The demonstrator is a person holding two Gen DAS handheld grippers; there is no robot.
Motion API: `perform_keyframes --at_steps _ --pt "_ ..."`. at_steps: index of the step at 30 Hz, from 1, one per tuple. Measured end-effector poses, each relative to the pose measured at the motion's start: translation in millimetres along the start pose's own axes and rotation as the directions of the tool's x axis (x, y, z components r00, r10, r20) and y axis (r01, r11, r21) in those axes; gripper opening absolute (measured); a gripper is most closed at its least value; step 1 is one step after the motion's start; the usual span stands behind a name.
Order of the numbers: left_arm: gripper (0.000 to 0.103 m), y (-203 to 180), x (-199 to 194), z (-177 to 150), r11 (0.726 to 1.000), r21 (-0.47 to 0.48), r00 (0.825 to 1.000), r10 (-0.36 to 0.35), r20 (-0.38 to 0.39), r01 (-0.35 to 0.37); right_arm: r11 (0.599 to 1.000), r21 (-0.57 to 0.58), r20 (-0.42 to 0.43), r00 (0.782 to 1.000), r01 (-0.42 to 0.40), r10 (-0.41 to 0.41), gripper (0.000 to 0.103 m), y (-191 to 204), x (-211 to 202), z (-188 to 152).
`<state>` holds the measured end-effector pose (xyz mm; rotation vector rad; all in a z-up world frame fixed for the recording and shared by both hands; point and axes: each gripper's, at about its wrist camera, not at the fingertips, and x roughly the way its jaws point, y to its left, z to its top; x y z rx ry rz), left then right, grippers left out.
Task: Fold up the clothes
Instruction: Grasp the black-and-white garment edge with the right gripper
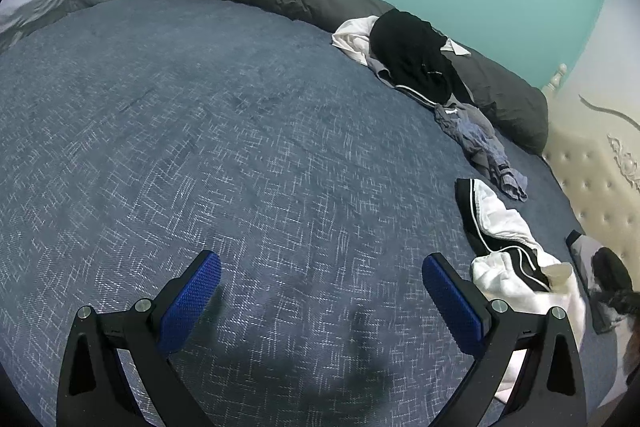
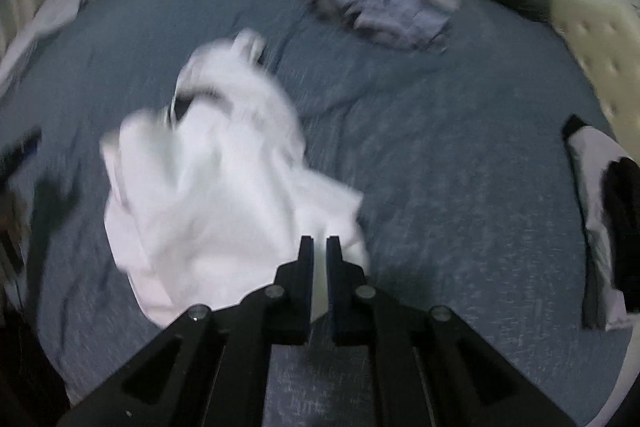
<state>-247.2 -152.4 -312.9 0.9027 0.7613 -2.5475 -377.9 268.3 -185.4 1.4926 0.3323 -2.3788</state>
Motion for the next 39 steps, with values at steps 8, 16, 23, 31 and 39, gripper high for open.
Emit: perform_keyframes --at_steps 8,16,23,31,39 --pt "0.103 -3.2 1.9 -0.5 1.000 0.007 1.000 0.001 -0.001 -0.001 0.990 -0.071 0.097 0.987 -0.121 0.128 0.037 53.6 -4.0 38.4" --pt "0.102 2.2 3.6 0.8 1.000 -0.013 1.000 0.002 -0.002 -0.002 0.978 -0.175 -0.041 0.993 -0.112 0.107 0.040 106.8 71.8 62.3" --pt "0.103 1.8 8.7 1.3 1.000 -0.020 1.000 -0.004 -0.013 0.004 0.967 -0.253 -0.102 0.995 -0.025 -0.001 0.040 118.3 107.1 61.7" --pt "0.103 -0.2 10.6 -0.6 1.000 -0.012 1.000 -0.002 -0.015 0.002 0.945 -0.326 -0.080 0.994 0.040 -0.070 0.008 116.5 114.7 58.4" --pt "0.103 -0.4 13.1 -0.4 1.000 -0.012 1.000 -0.002 -0.021 0.002 0.970 -0.203 0.039 0.991 0.135 -0.130 0.005 74.8 84.5 80.6"
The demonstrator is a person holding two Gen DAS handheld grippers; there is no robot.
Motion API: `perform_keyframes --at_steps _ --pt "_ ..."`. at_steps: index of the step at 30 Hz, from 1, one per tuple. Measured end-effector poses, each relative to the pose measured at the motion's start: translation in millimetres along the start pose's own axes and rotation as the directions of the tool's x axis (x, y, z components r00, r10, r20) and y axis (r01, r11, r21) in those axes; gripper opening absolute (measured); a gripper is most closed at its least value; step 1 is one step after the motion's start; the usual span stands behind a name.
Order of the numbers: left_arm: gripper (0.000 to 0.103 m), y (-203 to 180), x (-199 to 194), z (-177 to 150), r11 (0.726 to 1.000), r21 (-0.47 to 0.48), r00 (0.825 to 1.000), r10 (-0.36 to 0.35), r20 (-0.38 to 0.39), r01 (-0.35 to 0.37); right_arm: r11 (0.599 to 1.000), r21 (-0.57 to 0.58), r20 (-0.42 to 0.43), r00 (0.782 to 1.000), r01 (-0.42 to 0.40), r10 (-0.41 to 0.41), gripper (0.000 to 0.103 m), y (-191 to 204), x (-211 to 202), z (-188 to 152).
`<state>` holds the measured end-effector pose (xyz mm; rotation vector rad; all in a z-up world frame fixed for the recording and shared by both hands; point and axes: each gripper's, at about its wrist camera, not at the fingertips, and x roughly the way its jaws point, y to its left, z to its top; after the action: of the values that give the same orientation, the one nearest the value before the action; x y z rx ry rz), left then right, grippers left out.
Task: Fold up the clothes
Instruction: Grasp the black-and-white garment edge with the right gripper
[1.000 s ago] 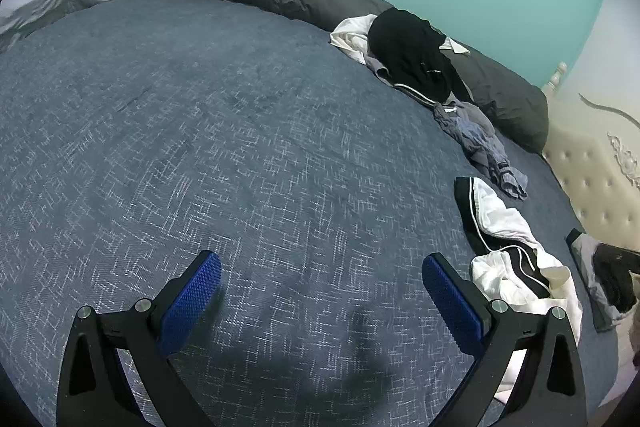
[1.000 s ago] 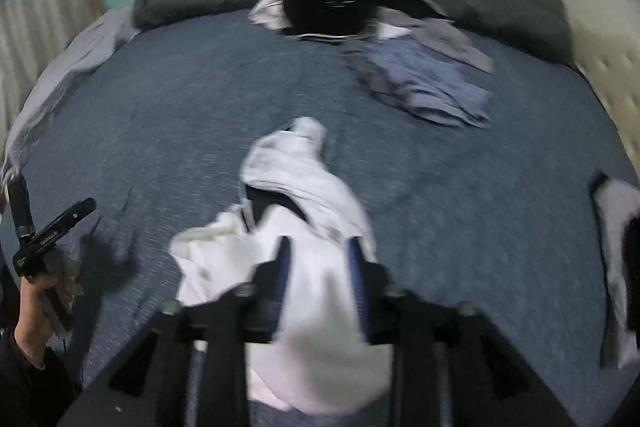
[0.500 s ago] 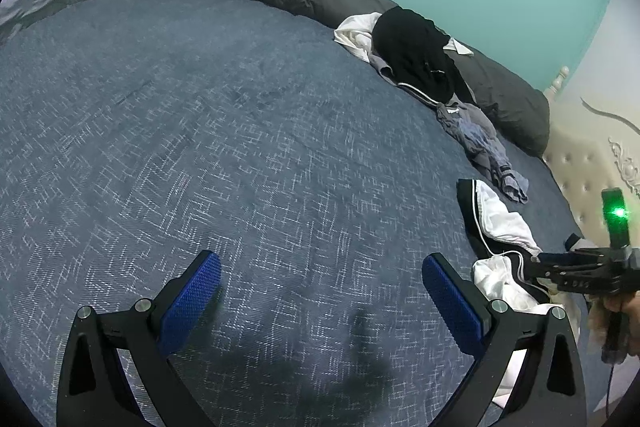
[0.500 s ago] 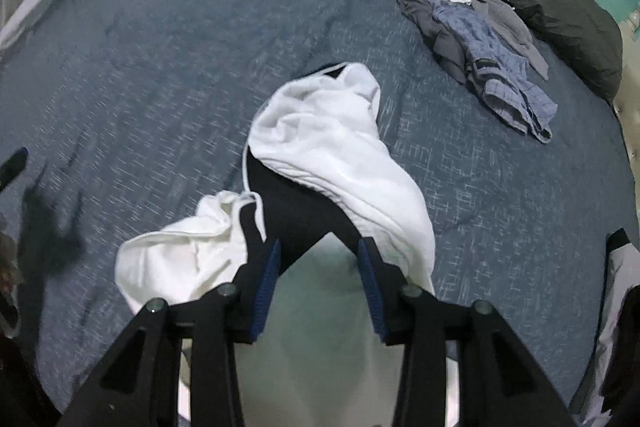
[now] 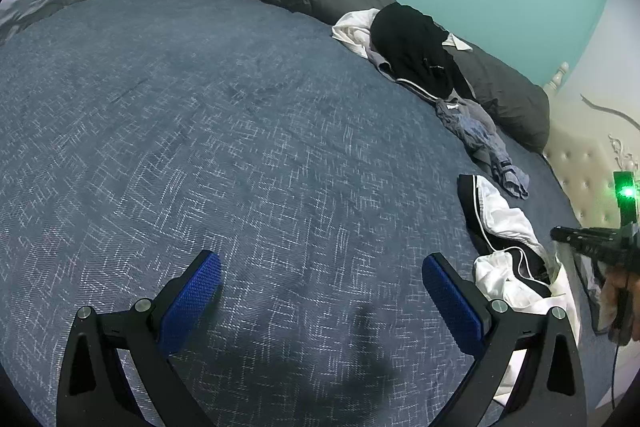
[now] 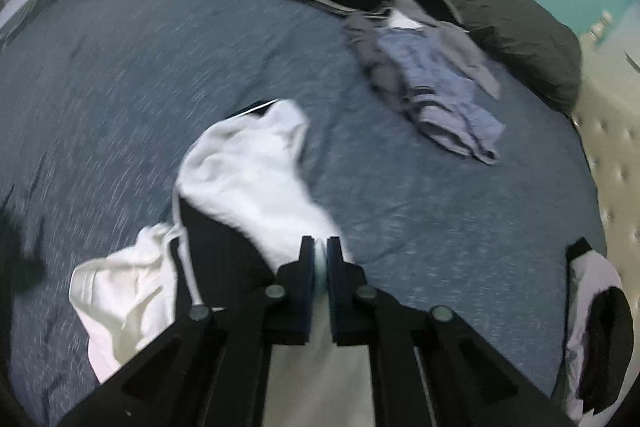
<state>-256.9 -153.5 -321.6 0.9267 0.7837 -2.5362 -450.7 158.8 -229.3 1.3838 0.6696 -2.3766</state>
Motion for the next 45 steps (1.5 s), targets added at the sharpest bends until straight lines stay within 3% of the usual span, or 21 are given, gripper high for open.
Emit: perform_keyframes --at_steps 5,11,13,16,19,20,24,27,30,34,40,45 --pt "0.103 1.8 -0.7 1.4 1.000 -0.010 1.000 -0.004 0.003 0.004 0.999 0.013 -0.085 0.996 0.037 -0.036 0.005 -25.3 3.8 -27.5" --pt "0.103 -1.8 -1.1 -0.7 1.000 -0.004 1.000 -0.008 -0.002 0.008 0.990 0.094 -0.242 0.967 0.106 -0.081 0.005 -62.5 20.6 -77.7" --pt "0.103 -2.0 -1.3 -0.3 1.000 -0.005 1.000 -0.005 0.001 0.005 0.983 0.146 -0.226 0.971 0.108 -0.073 0.006 -70.9 15.3 -80.6" --pt "0.103 -1.7 -0.4 -0.6 1.000 -0.005 1.000 -0.001 0.000 0.001 0.967 0.226 -0.132 0.987 0.115 -0.086 0.011 -78.7 -4.1 -64.9" --pt "0.103 -2.1 0.6 -0.9 1.000 -0.003 1.000 0.001 -0.001 -0.001 0.975 0.224 -0.008 1.000 0.007 -0.006 0.031 -66.2 -24.0 -42.6" --pt "0.103 -2.2 0.8 -0.8 1.000 -0.003 1.000 0.002 -0.001 -0.002 0.980 0.196 0.006 1.000 -0.021 0.020 0.032 -56.5 -25.6 -36.0" --pt "0.103 -1.5 0.8 -1.0 1.000 -0.005 1.000 0.000 0.000 0.000 0.997 0.011 -0.015 0.997 -0.077 0.077 0.032 -5.2 -14.6 -21.2" --pt "0.103 0.4 0.0 -0.3 1.000 -0.010 1.000 -0.003 0.001 0.003 0.992 -0.060 -0.064 0.993 -0.108 0.104 0.032 19.1 2.7 -21.5" --pt "0.103 1.8 -0.7 0.9 1.000 -0.016 1.000 -0.004 0.004 0.004 0.988 -0.090 -0.090 0.989 -0.123 0.115 0.033 36.3 11.8 -23.8" --pt "0.103 0.8 -0.2 0.5 1.000 -0.017 1.000 -0.007 0.003 0.007 0.985 -0.086 -0.067 0.987 -0.150 0.145 0.050 45.4 9.7 -22.9" --pt "0.103 0.1 -0.5 -0.1 1.000 -0.016 1.000 -0.006 0.002 0.006 0.980 -0.168 -0.065 0.994 -0.103 0.093 0.050 61.9 13.7 -19.2" --pt "0.103 -0.1 0.0 -0.1 1.000 -0.019 1.000 -0.004 0.001 0.004 0.974 -0.176 -0.055 0.989 -0.145 0.137 0.050 68.0 16.7 -18.2"
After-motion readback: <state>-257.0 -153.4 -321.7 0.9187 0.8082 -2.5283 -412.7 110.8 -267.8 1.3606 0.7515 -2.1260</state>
